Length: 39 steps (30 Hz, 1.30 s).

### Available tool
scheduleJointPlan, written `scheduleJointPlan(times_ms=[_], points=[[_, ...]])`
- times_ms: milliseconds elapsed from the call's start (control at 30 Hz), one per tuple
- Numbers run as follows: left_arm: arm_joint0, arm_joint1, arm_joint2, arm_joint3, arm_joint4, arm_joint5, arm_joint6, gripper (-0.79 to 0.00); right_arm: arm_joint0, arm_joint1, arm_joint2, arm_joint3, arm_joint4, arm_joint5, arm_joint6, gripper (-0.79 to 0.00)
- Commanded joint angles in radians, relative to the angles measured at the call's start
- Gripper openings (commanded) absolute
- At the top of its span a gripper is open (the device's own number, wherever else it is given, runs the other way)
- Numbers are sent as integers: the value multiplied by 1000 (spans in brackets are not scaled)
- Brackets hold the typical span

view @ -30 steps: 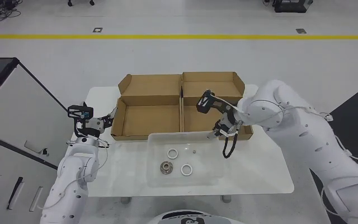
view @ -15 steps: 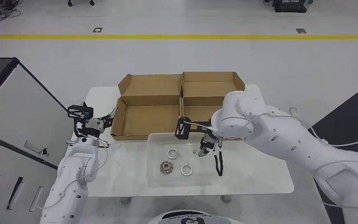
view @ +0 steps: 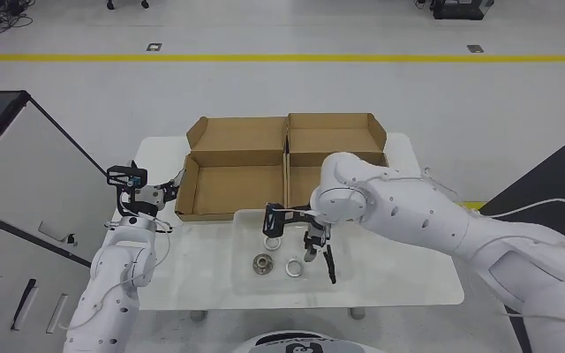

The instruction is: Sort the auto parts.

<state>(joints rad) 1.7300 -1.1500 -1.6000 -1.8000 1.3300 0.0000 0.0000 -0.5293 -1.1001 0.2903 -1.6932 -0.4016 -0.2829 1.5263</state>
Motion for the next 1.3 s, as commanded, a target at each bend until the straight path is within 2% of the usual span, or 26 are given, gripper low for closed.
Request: scheduleJointPlan(times_ms=[0, 300, 433, 1267], points=[[0, 0, 0, 0, 0, 0, 0, 0, -2, -10, -10, 22, 2, 0, -5, -194], [0, 0, 0, 0, 0, 0, 0, 0, -15, -48, -48, 121, -32, -13, -28, -299], [0, 0, 0, 0, 0, 0, 0, 0, -21, -62, -56, 164, -46, -11, -45, -394], [0, 0, 0, 0, 0, 0, 0, 0, -53, -134, -70, 318, -111, 4, -108, -431]])
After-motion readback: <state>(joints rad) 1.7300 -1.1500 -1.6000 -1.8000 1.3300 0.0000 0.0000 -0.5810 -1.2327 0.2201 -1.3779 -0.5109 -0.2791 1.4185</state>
